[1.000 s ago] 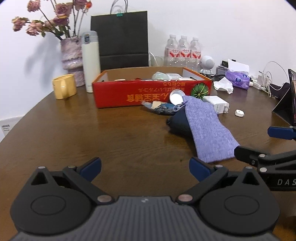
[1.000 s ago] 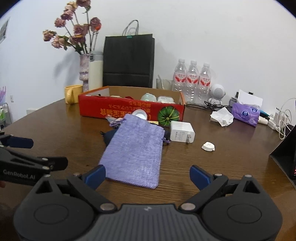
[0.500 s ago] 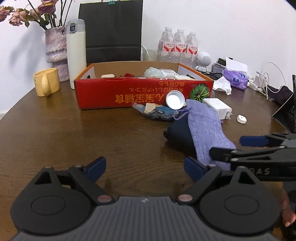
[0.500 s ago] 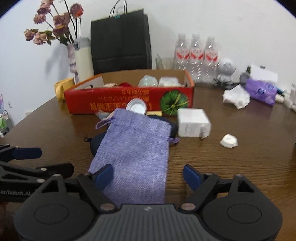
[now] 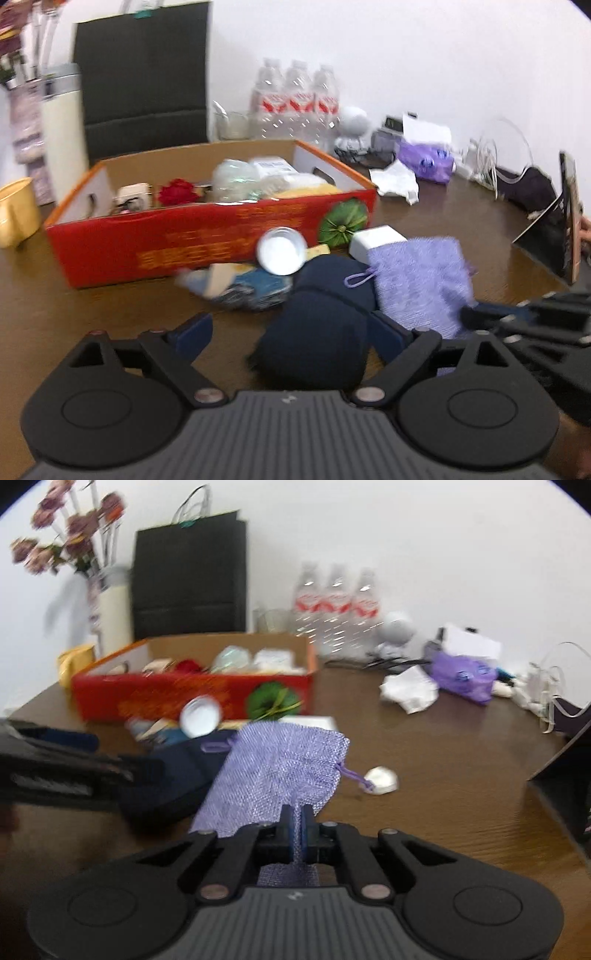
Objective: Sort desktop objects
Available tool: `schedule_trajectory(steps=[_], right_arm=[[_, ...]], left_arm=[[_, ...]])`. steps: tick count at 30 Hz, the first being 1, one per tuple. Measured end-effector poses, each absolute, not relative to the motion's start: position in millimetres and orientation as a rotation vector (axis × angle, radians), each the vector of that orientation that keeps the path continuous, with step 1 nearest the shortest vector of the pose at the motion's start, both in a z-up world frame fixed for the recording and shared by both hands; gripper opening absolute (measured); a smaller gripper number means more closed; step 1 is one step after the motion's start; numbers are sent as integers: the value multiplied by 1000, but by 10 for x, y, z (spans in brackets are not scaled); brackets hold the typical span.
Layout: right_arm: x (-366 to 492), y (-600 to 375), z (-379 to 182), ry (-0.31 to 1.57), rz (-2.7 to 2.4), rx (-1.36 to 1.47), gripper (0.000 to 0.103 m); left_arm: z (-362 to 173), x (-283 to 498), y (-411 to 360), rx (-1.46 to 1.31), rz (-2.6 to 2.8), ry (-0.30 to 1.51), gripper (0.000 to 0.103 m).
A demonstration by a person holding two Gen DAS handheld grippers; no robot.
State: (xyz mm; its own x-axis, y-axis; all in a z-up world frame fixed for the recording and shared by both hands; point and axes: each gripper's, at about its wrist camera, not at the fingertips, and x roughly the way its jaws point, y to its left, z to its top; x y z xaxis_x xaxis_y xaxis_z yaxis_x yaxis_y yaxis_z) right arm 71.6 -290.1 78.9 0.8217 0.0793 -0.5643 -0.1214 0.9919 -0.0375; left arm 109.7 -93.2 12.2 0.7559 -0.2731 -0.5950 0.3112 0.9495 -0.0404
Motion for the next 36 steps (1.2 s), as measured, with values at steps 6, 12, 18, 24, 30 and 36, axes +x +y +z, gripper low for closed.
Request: schedule_trajectory(steps=[6, 12, 18, 24, 30, 36], right_arm=[[674, -3062, 867, 586, 105, -53, 4], [633, -2971, 835, 597, 151, -61, 4], [514, -2874, 815, 608, 218, -74, 5], [351, -2622, 736, 645, 399, -142, 9], [222, -2418, 817, 646, 437, -196, 42], [342, -2288, 936, 651, 424, -64, 81]], left_arm=[[-69, 1177, -1193, 97, -323, 660, 77], [-14, 982, -1100, 77, -323, 660, 66], [38, 537, -764, 51, -268, 656, 61], [51, -72, -267, 8, -114, 663, 61], [129, -402, -38, -20, -48, 659, 81], [83, -55, -99, -11, -77, 651, 87]])
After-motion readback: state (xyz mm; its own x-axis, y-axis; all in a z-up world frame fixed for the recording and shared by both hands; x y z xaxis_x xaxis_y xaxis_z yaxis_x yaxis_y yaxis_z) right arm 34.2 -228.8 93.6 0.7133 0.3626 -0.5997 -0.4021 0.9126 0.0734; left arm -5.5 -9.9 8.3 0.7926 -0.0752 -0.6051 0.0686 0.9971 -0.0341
